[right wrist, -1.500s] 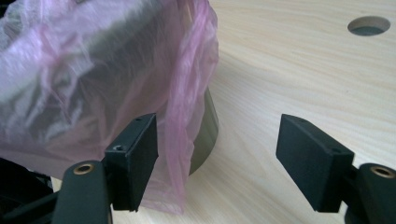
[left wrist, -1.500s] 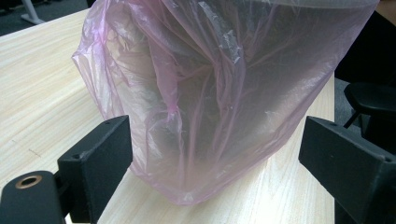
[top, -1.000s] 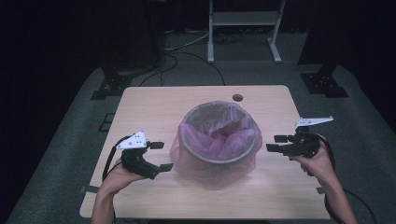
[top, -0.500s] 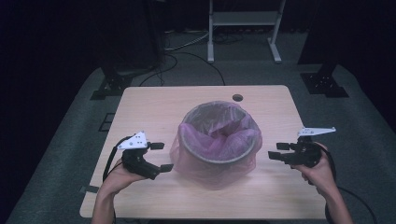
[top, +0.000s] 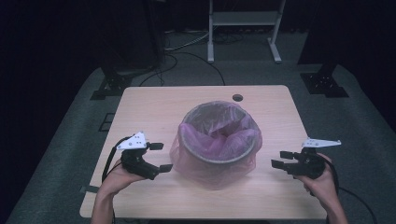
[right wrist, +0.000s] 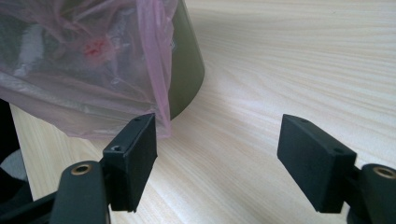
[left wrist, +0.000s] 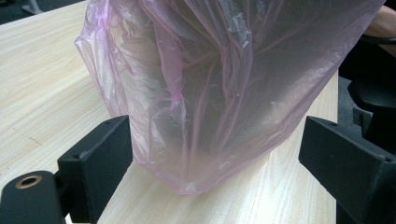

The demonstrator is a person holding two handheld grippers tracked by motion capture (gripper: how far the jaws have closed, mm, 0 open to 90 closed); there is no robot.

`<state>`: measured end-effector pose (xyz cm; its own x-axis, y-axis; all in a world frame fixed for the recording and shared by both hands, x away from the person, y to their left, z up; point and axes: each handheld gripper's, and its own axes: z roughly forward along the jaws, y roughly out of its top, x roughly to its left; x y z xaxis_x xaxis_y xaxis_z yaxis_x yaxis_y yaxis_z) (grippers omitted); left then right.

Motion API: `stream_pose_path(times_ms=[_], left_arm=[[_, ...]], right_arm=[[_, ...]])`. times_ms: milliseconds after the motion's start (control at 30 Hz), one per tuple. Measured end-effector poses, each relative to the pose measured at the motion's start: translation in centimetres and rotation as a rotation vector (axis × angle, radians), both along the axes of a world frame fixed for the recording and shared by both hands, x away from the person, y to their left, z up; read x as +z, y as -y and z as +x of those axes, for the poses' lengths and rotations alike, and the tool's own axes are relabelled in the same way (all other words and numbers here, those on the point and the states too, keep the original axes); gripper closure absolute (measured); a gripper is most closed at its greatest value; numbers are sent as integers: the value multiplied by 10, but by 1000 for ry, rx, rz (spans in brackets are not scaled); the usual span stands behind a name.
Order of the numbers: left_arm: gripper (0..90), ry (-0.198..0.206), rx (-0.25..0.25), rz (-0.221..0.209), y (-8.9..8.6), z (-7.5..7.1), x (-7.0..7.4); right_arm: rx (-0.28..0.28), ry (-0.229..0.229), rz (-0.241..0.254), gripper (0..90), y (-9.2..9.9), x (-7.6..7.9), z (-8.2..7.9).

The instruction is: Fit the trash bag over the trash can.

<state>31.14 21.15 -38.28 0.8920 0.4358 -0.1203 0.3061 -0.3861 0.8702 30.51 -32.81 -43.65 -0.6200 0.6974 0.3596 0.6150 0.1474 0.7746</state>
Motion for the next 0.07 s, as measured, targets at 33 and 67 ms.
stream_pose_path(times_ms=[33, 67], left_arm=[[85, 2, -1, 0, 0, 0, 0], [86, 3, -1, -1, -1, 0, 1]], right_arm=[[-8, 5, 10, 276, 0, -1, -3], [-15, 13, 16, 276, 0, -2, -6]])
